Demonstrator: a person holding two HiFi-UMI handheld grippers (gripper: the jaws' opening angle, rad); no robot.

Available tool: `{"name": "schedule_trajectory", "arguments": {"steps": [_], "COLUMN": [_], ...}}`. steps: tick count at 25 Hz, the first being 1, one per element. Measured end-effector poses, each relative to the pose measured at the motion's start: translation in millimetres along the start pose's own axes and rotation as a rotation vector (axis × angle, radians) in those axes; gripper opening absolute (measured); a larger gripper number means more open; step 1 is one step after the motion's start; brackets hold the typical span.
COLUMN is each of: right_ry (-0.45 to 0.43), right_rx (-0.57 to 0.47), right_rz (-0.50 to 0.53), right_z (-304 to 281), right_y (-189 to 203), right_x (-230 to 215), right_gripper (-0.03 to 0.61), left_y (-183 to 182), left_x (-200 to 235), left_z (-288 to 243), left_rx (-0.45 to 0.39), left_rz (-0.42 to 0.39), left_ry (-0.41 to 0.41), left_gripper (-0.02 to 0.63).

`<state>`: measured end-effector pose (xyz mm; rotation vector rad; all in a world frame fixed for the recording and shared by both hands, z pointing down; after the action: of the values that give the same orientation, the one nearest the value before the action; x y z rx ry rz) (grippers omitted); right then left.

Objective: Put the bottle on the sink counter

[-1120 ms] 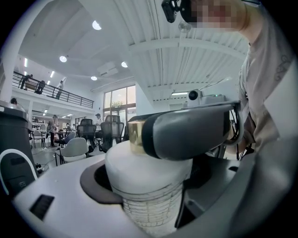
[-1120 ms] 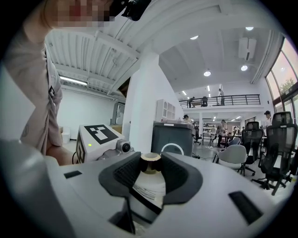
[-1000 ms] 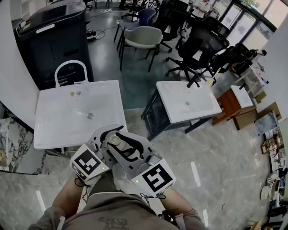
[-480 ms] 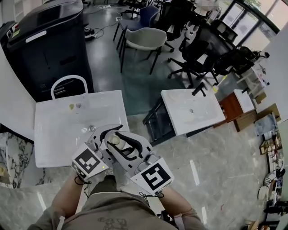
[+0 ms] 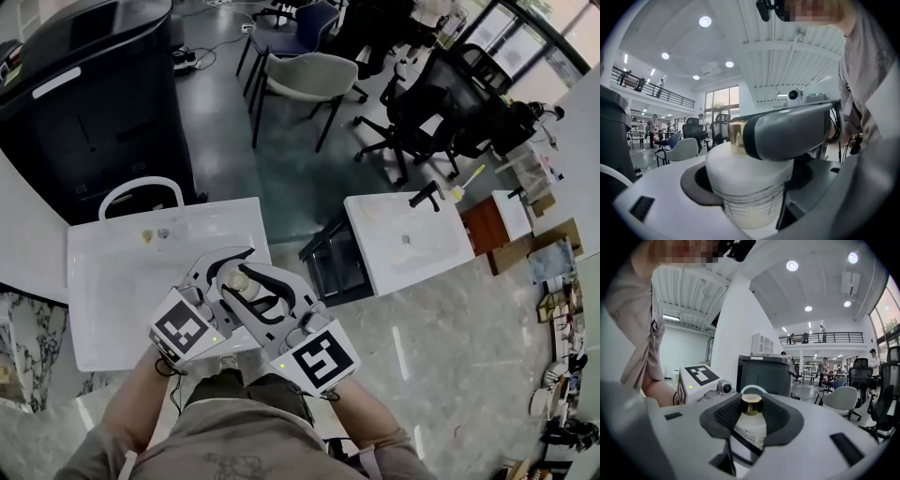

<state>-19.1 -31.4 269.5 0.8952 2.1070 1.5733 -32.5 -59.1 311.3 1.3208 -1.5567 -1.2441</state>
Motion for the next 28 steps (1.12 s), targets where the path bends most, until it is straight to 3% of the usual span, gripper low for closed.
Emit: {"name": "schedule_trajectory", "arguments": {"steps": [9,28], "right_ry": [-0.043,-0.214], "right_rx": [0.033,0.024], "right_rz": [0.011,0.095], "right_z": [-38.6,-125.1], "right_y": [11.5,75.9], "right_x": [-31.5,-118.2], "right_gripper": [0.138,0.138], "left_y": [19.7,94.4], "left_x": [43.0,138.8], "left_z": [-16.4,-81.7], "left_rx": [-0.004,0.028], "left_rz": [0.019,-0.025], "left_ry": [-0.029,-0.201], "left_gripper": [0.325,0.325]}}
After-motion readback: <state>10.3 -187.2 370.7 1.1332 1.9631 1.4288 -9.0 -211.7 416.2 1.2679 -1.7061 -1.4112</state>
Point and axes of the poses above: the fingertips, and each gripper's own axes: z backward along the fingers, x to its left, y out of its underside, the point moved 5 cm from there along z, backward along the fingers, and after that the axes turned 8 degrees about x, right-handed, at the moved point
